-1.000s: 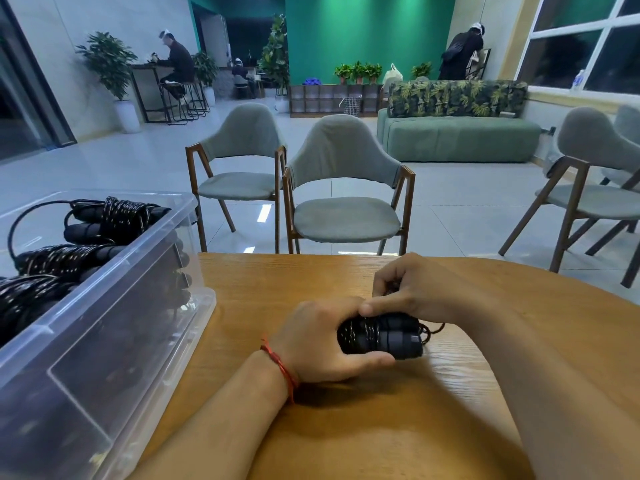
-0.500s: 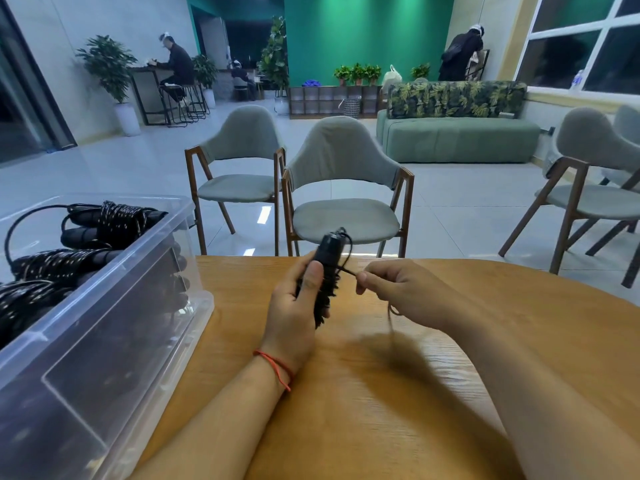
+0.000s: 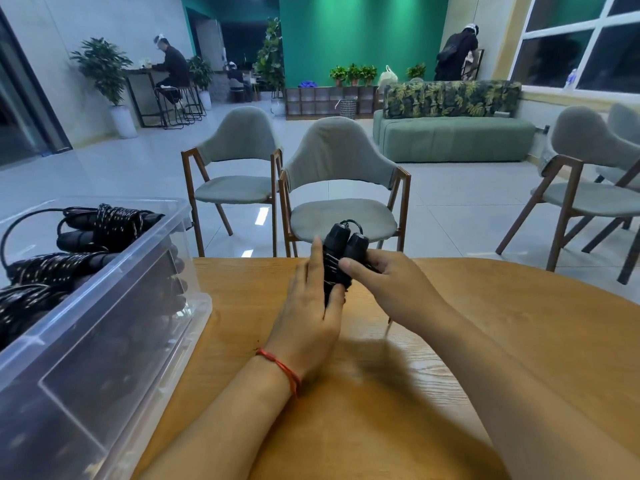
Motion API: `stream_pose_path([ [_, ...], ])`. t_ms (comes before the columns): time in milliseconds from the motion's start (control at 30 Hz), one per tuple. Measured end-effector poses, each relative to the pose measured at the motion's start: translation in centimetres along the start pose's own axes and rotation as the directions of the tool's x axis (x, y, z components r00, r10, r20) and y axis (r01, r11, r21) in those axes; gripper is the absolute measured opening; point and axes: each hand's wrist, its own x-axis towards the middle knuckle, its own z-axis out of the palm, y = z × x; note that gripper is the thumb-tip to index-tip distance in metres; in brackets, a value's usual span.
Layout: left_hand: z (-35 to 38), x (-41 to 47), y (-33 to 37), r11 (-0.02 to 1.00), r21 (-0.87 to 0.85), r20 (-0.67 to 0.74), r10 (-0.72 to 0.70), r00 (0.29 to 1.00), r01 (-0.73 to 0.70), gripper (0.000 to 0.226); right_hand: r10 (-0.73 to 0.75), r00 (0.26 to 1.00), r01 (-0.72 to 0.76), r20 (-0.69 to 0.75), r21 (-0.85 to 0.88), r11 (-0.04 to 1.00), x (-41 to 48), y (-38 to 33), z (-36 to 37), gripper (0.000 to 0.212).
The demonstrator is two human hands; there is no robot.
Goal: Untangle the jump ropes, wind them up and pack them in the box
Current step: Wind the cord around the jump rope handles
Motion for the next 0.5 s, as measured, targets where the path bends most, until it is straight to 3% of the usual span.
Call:
stream_pose_path([
  [67, -0.4, 0.2, -0.2, 0.963, -0.270, 0.001, -0.019, 1.000, 0.019, 0.063, 0.009, 1.000, -0.010, 0.018, 0.089, 0.996, 0.1, 0.0, -1.1, 0.025],
  [100, -0.7, 0.4, -0.3, 0.884, -0.460, -0.010, -0.098, 0.995, 0.082, 0.053, 0.028, 0.999, -0.034, 0.043, 0.141, 0.989, 0.1, 0.1, -1.6, 0.025],
  [133, -1.0, 0.7, -0.4, 0.763, -0.623, 0.019, -0.205, 0.979, 0.171, 0.046, 0.049, 0.996, -0.064, 0.077, 0.203, 0.977, 0.1, 0.2, -2.2, 0.024],
  [200, -1.7, 1.0, -0.6, 0.471, -0.796, 0.252, -0.312, 0.916, 0.380, 0.054, 0.049, 0.985, -0.099, 0.165, 0.310, 0.946, 0.1, 0.6, -2.9, 0.029],
  [233, -2.0, 0.9, -0.5, 0.385, -0.787, 0.394, -0.288, 0.873, 0.482, 0.063, 0.030, 0.978, -0.099, 0.207, 0.333, 0.938, 0.0, 0.7, -3.0, 0.031],
  [300, -2.3, 0.5, -0.4, 0.349, -0.707, 0.582, -0.206, 0.787, 0.615, 0.075, -0.001, 0.959, -0.087, 0.282, 0.299, 0.950, -0.2, 0.7, -2.9, 0.032],
  [367, -2.4, 0.4, -0.3, 0.317, -0.704, 0.626, -0.145, 0.766, 0.635, 0.078, -0.013, 0.944, -0.087, 0.331, 0.288, 0.954, -0.4, 0.6, -2.5, 0.043],
  [500, -2.5, 0.2, -0.6, 0.272, -0.757, 0.610, -0.032, 0.792, 0.594, 0.090, -0.031, 0.943, -0.093, 0.330, 0.356, 0.930, -0.6, 0.3, -2.2, 0.048],
])
